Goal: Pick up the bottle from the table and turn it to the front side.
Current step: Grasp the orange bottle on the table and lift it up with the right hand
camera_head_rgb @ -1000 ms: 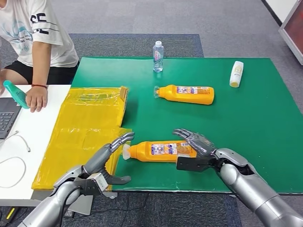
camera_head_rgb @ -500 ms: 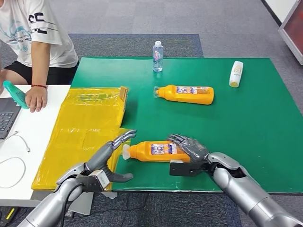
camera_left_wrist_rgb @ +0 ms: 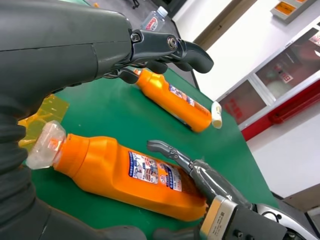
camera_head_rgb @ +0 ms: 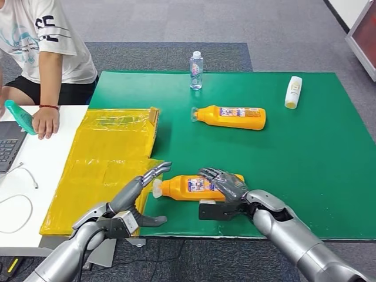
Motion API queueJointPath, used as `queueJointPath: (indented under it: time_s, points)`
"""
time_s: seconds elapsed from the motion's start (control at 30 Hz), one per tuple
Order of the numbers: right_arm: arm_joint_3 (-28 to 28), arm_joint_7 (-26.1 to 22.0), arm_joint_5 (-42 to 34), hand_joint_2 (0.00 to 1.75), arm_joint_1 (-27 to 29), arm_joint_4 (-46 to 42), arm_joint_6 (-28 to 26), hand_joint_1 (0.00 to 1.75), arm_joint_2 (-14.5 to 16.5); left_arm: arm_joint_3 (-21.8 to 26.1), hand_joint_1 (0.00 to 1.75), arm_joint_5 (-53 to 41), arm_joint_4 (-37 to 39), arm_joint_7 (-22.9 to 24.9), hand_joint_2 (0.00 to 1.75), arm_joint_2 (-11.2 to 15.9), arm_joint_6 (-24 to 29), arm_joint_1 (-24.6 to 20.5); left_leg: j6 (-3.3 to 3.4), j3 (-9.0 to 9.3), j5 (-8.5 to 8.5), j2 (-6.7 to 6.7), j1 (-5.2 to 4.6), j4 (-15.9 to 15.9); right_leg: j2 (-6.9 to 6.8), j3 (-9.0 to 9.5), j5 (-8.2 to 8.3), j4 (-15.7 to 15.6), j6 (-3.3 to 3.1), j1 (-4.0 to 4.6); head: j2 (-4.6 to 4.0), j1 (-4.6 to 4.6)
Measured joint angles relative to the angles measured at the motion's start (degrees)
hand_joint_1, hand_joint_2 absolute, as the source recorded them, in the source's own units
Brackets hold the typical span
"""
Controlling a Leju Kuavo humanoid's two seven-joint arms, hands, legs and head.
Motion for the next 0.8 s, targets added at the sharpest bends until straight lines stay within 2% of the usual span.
queueJointPath:
  time_s: [0.47,0.8]
  points:
    - [0.94,1.91,2.09,1.75,-1.22,0.51,0.34,0.0,0.29,-0.4,0.0,-0.01,0.01,0.0,1.75,0.09,0.02,0.93,0.0,-0.01,0.01,0.0,0.0,0.0,0.0,0.0,0.0,0.0,0.0,0.0,0.0,-0.01]
    - [3.25,2.66,3.92,1.75,-6.14,2.54,6.08,0.0,-0.19,-0.4,0.0,-0.28,0.05,0.0,1.75,0.45,0.01,0.81,0.02,-0.01,0.02,0.0,0.0,0.0,-0.01,-0.02,0.01,0.0,-0.01,0.0,0.0,-0.01]
